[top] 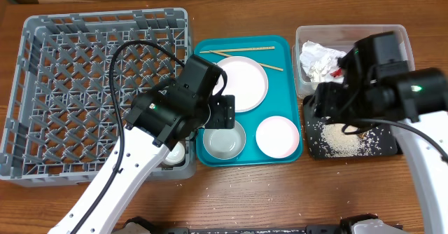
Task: Sort waste into correct bins and load items into the dishwasher
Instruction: 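Reach left gripper to the pink bowl and grasp its rim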
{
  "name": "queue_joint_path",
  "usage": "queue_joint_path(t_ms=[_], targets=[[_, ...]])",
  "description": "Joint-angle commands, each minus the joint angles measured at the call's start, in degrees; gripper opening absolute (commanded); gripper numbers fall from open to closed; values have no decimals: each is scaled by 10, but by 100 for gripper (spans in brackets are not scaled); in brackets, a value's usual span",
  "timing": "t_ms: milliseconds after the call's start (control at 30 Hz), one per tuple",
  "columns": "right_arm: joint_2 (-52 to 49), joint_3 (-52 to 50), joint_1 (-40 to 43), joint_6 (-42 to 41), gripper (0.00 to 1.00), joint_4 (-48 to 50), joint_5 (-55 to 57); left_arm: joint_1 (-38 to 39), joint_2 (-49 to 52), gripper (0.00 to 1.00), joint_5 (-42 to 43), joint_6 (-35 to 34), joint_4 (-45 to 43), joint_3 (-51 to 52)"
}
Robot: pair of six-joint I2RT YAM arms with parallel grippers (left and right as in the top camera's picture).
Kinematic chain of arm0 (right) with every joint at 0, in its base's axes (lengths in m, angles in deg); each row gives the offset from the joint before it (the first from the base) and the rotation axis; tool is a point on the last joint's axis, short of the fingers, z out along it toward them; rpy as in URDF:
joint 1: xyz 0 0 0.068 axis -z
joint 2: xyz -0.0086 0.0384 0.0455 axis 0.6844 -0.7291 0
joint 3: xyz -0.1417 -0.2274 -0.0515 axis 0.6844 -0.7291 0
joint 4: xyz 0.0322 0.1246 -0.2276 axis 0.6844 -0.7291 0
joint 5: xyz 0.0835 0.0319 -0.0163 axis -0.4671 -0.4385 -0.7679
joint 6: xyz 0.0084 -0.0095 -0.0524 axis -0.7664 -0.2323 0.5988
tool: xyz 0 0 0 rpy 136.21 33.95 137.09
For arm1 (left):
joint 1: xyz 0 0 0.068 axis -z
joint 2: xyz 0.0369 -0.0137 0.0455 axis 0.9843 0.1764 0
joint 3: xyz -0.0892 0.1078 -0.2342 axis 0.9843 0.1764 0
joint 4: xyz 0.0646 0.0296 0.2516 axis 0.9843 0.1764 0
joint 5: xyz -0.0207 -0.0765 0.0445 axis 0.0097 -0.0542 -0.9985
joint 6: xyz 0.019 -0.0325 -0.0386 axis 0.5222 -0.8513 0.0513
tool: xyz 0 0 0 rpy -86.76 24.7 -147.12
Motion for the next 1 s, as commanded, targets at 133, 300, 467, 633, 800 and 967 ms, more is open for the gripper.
queue_joint_path(t_ms=[133, 300, 467, 633, 800, 967], targets=[[-1, -122, -3, -25, 58, 54, -11, 27, 18, 81, -4, -27, -29, -8], [-1, -124, -3, -25, 58, 66, -16, 51, 56, 78, -4, -38, -47, -8], [-1, -124, -3, -25, 58, 82, -16, 56, 88, 77, -7, -61, -46, -8], [-2, -124, -3, -25, 59, 98, -14, 56, 95, 71, -33, -90, -44, -8], [-2, -122, 14, -55, 63, 112, 18, 72, 110, 66, -36, -98, -70, -8], [-1, -122, 65, -55, 64, 110, 25, 119, 167, 65, -37, -99, -130, -8]])
